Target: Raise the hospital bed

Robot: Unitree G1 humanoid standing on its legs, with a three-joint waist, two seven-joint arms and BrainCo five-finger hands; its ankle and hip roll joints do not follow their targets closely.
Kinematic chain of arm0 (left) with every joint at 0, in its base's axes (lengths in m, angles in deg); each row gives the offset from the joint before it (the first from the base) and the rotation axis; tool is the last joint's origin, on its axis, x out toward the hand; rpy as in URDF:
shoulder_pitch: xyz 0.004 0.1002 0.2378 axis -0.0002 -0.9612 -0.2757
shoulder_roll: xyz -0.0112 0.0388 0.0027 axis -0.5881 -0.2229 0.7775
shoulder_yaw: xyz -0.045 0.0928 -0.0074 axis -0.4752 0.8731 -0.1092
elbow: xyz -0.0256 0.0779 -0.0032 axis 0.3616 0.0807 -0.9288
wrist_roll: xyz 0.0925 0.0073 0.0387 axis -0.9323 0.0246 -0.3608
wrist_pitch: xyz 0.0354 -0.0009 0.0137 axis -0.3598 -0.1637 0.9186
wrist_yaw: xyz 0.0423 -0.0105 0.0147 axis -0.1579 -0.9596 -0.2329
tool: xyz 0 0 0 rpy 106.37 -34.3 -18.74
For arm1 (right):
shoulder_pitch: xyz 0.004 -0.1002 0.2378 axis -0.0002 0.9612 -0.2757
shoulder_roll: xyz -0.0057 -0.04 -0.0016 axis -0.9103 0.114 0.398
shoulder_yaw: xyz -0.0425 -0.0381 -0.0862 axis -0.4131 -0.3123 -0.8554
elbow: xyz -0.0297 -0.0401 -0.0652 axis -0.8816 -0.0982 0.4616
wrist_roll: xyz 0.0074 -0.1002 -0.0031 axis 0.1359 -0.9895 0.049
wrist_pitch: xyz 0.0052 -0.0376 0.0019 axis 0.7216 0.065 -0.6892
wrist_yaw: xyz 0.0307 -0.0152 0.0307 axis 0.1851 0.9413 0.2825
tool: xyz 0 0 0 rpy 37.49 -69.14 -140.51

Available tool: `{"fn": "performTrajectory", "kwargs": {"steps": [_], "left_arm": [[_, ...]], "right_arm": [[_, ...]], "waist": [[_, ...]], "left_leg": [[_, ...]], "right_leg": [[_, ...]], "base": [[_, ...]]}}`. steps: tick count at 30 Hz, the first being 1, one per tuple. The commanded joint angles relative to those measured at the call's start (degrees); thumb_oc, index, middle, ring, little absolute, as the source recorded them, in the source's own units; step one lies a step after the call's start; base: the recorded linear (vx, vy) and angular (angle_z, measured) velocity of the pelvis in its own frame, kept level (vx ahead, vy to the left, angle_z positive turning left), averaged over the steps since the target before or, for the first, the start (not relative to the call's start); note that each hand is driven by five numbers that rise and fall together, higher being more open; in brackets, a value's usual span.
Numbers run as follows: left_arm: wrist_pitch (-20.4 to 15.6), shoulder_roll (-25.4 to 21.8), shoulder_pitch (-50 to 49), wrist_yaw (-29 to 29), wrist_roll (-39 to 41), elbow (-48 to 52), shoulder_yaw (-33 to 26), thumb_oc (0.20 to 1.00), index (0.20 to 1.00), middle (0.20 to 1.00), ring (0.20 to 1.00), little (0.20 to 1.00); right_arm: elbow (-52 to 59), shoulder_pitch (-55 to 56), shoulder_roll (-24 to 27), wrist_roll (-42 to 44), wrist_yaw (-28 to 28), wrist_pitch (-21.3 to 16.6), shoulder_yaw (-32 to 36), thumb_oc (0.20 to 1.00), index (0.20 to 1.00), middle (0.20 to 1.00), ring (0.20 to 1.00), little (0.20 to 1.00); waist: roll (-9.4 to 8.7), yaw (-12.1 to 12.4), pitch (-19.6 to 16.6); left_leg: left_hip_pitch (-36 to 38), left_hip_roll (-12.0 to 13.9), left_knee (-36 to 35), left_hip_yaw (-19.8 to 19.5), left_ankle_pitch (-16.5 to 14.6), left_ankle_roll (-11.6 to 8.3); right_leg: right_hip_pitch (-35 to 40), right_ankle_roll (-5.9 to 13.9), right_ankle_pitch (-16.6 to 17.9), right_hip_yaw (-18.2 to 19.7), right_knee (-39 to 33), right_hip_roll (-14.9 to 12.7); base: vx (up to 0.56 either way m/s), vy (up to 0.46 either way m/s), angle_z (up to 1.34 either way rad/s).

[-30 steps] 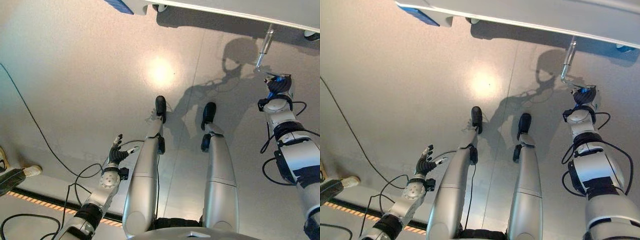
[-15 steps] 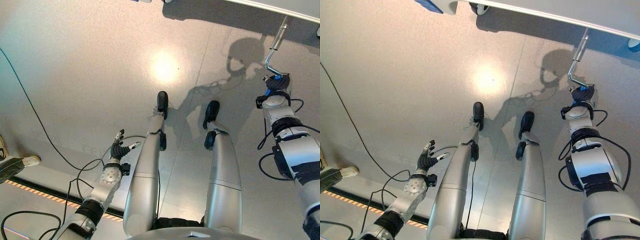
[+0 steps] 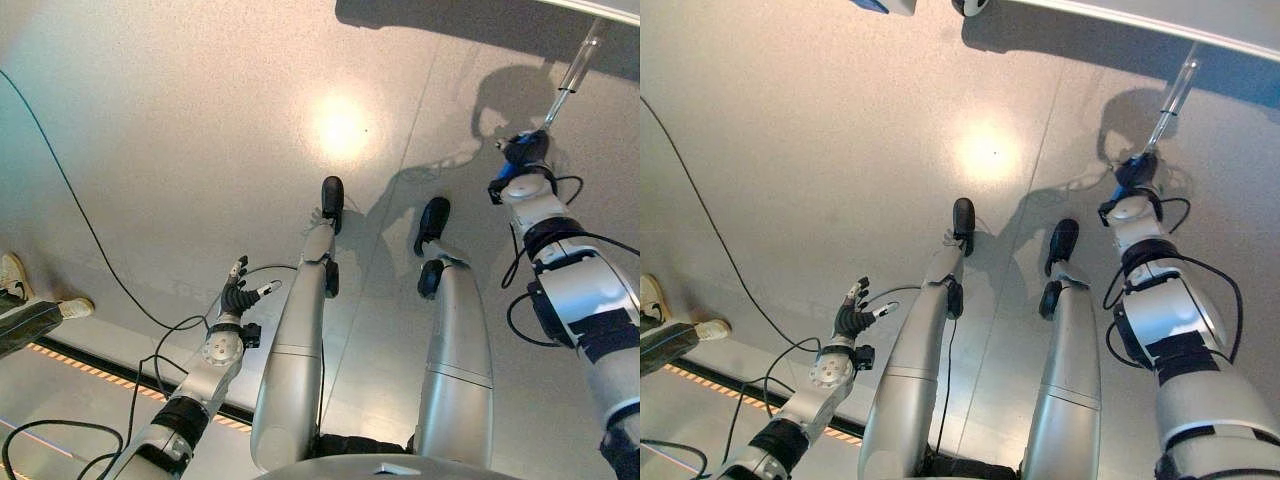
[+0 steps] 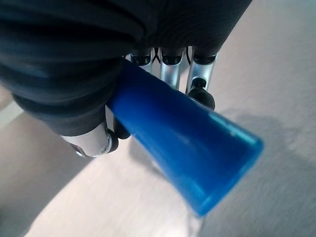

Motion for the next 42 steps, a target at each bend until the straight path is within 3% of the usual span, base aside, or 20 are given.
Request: {"fn": "performTrajectory", "kwargs": {"steps": [1,9,16,19,25,35,42], "left_arm": [[-0.9,0.2,0.6,1.8,1.9,-0.5,0.9,1.0,1.0,1.0,1.0,1.0],[-1.2,-0.1,0.7,2.1,2.3,-0.8,0.6,1.0,1.0,1.0,1.0,1.0],[-0.9,-0.4,-0.6,2.6,2.1,-1.9,-0.9,1.0,1.0,1.0,1.0,1.0],[-0.8,-0.4,-1.0,2.9,1.7,-2.0,-1.6,1.0,1.0,1.0,1.0,1.0],[-0.3,-0.6,-3.0,2.2,0.3,-1.8,-2.6,1.0,1.0,1.0,1.0,1.0],[0.4,0.3,-4.7,0.4,-1.2,-4.1,-4.2,1.0,1.0,1.0,1.0,1.0],[0.4,1.3,-6.0,-0.6,-1.9,-5.7,-5.8,1.0,1.0,1.0,1.0,1.0]], "right_arm": [[5.7,-2.2,-7.2,-3.2,3.2,-3.2,-5.5,0.2,0.2,0.2,0.2,0.2],[11.1,-2.7,-11.2,-3.8,3.8,-4.6,-8.0,0.2,0.2,0.2,0.2,0.2],[31.4,1.7,-12.4,-0.8,3.0,-8.2,-9.0,0.2,0.2,0.2,0.2,0.2],[44.1,5.9,-10.2,-0.1,2.0,-10.6,-7.8,0.2,0.2,0.2,0.2,0.2],[58.5,13.4,-5.5,2.8,2.9,-13.3,-5.2,0.2,0.2,0.2,0.2,0.2],[70.5,22.1,-2.1,9.0,5.8,-17.1,-1.8,0.2,0.2,0.2,0.2,0.2],[74.6,28.9,1.3,12.6,4.0,-19.8,6.5,0.2,0.2,0.2,0.2,0.2]], "waist": [[5.27,0.8,-0.7],[4.88,0.5,-0.7],[2.66,-1.2,-0.7],[1.26,-2.5,-0.7],[0.0,-4.2,-0.7],[-0.62,-5.5,-0.7],[-1.52,-6.9,-0.7]], "left_leg": [[-1.5,-1.1,7.3,-0.1,-5.5,0.33],[-1.5,-1.2,7.2,0.0,-5.5,0.23],[-0.8,-0.9,6.6,0.6,-5.3,0.25],[0.4,-0.6,5.8,1.0,-5.3,0.29],[3.4,0.1,4.2,1.9,-4.9,-0.06],[9.0,0.9,-0.6,2.7,-3.0,-0.71],[12.7,1.6,-2.1,2.9,-2.7,-1.23]], "right_leg": [[1.2,7.09,6.3,3.1,-4.8,-1.4],[1.2,7.03,6.2,3.3,-4.8,-1.5],[1.4,6.92,6.7,3.7,-5.5,-1.1],[2.3,6.94,6.9,4.2,-6.4,-0.6],[5.0,7.05,7.5,4.3,-8.4,-0.2],[9.8,7.43,9.5,4.5,-13.3,0.7],[13.1,7.38,9.6,4.7,-15.1,1.5]], "base": [[0.02,0.031,0.01],[0.0,0.0,0.0],[0.0,0.003,-0.01],[0.01,0.013,-0.05],[-0.01,0.002,-0.03],[-0.03,-0.018,-0.09],[-0.02,-0.042,-0.05]]}}
